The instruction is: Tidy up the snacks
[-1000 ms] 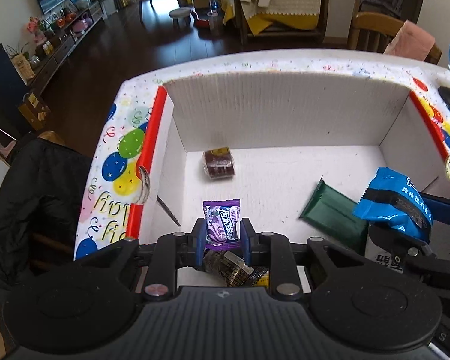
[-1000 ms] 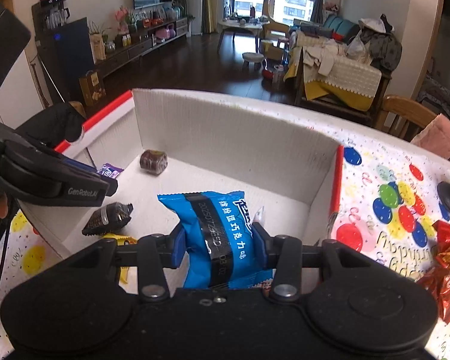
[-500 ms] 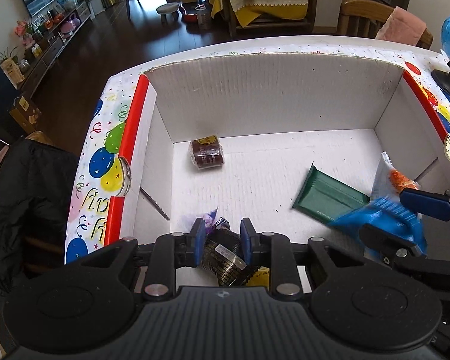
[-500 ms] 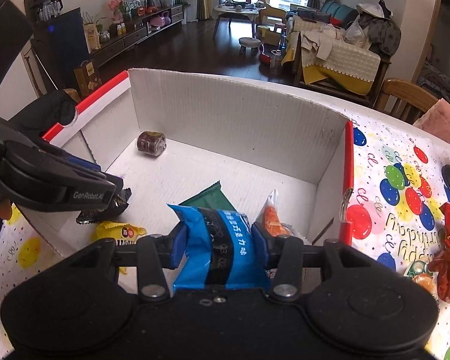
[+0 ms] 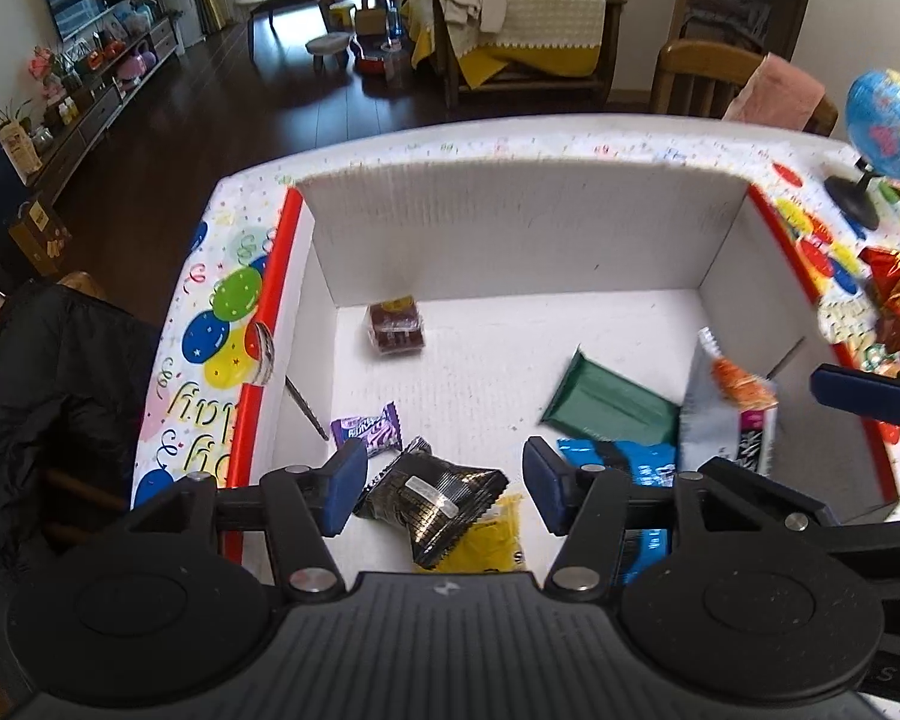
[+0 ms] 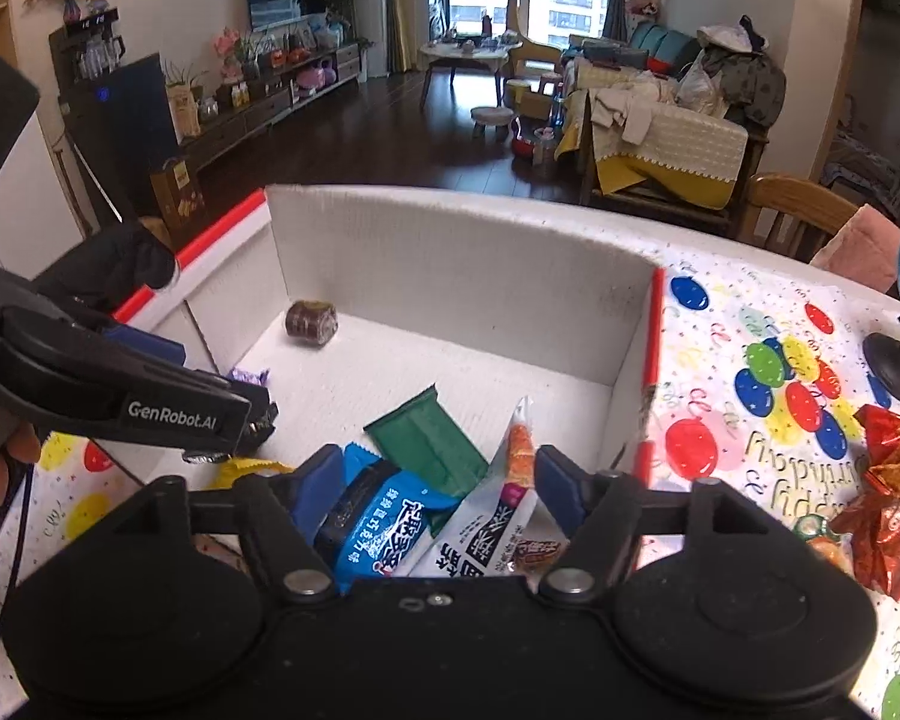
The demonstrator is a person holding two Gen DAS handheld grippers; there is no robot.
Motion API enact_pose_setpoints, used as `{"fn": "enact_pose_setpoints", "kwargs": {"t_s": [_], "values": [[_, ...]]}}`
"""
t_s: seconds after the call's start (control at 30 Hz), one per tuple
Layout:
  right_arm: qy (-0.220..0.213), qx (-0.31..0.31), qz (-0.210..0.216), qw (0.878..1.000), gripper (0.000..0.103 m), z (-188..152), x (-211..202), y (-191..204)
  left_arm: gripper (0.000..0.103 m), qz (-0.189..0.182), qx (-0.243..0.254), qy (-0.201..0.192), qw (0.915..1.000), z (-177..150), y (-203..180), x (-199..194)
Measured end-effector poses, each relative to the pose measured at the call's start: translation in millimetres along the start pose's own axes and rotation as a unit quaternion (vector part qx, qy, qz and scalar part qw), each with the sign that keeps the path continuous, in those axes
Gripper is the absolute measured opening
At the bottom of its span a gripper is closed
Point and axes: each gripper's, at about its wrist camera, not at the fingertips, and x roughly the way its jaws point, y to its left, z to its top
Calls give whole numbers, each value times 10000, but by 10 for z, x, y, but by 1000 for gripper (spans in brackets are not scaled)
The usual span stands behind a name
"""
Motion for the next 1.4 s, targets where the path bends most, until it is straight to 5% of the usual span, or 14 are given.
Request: {"fn": "enact_pose_setpoints", "kwargs": {"t_s": [0.33,0.77,1.13,1.4], "values": [[-473,246,-33,9986,92,32,-423,-135,69,-35,-203,-501,9985,-4,-65,-467],[-1001,276,-20,9946,95,-42,-1023,-436,83,-414,-370,-983,9936,-41,-403,-1002],[-1211,646,-266,9902,103,-285,-1304,-1093,101,-636,-383,-1116,9910,-95,-1045,-1131],[-1231,899,-510,9870,103,-562,-1404,-1642,101,-722,-373,-1032,9913,-129,-1628,-1020]]}}
